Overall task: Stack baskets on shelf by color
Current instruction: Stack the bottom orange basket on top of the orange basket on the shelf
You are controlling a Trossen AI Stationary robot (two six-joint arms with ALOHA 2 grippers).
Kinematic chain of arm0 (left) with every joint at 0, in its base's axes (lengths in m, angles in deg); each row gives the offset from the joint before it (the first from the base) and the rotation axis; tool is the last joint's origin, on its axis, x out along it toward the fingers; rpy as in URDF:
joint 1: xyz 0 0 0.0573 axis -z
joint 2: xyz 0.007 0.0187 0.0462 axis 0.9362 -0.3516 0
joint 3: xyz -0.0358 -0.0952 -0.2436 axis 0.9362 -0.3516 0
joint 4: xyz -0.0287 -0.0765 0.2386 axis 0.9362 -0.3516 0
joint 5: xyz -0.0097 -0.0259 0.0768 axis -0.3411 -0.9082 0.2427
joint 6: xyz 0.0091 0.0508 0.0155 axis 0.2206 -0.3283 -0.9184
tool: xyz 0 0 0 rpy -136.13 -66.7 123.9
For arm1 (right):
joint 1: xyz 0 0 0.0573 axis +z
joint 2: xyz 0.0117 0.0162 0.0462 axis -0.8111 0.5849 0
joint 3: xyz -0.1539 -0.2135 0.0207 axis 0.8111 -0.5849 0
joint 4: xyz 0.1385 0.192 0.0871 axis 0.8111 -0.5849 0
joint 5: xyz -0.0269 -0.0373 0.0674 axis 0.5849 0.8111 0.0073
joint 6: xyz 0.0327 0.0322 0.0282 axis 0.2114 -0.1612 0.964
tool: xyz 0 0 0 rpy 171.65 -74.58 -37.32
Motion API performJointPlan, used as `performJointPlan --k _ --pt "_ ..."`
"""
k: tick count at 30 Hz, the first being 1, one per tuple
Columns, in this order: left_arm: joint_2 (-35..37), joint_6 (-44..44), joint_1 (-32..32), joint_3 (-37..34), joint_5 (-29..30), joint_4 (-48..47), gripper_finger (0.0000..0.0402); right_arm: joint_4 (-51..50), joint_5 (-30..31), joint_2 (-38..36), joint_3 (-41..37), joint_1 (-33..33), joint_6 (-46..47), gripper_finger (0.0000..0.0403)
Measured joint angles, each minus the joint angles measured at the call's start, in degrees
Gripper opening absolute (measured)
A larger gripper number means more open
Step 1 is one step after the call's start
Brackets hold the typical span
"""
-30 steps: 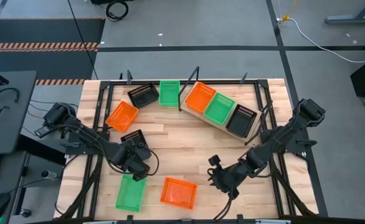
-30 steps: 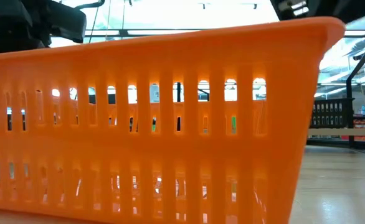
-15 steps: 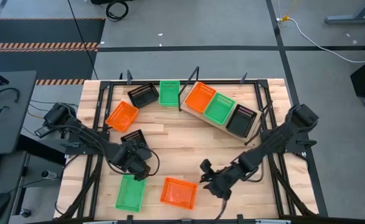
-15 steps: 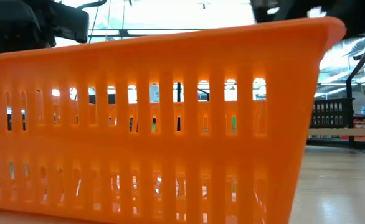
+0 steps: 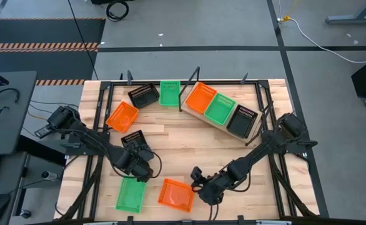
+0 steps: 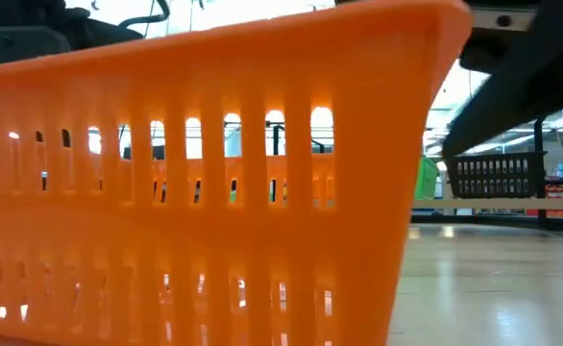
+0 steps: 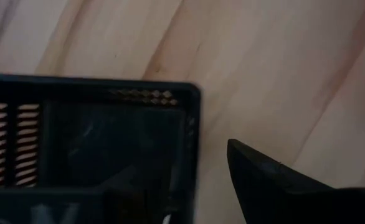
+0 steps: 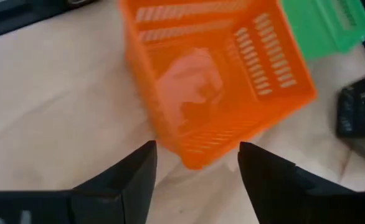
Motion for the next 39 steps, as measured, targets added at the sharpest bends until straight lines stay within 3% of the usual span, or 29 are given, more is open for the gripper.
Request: performJointPlan --k 7,12,21,31,36,39 --pt "0.04 0.9 0.22 0.0 0.17 -0.03 0.0165 0.01 -0.52 1.11 0.0 2.26 -4.1 0.0194" --pt "0.04 1.21 0.26 0.0 0.57 0.46 0.0165 2.98 0.71 1.54 0.04 2.17 -5.27 0.0188" --pt "0.02 1.17 0.26 0.0 1.01 1.35 0.0165 3.63 -2.55 2.02 -0.07 0.04 -6.92 0.0173" --pt "0.04 1.26 0.26 0.0 1.36 1.72 0.0165 1.93 -5.94 2.02 -0.07 -0.11 -7.56 0.0087" --pt "0.04 1.28 0.26 0.0 1.53 1.74 0.0165 1.71 -3.18 2.0 -0.07 -0.44 -7.59 0.0022" --pt "0.04 1.28 0.26 0.0 1.54 1.74 0.0164 1.81 -1.19 1.96 -0.04 -0.86 -7.63 0.001"
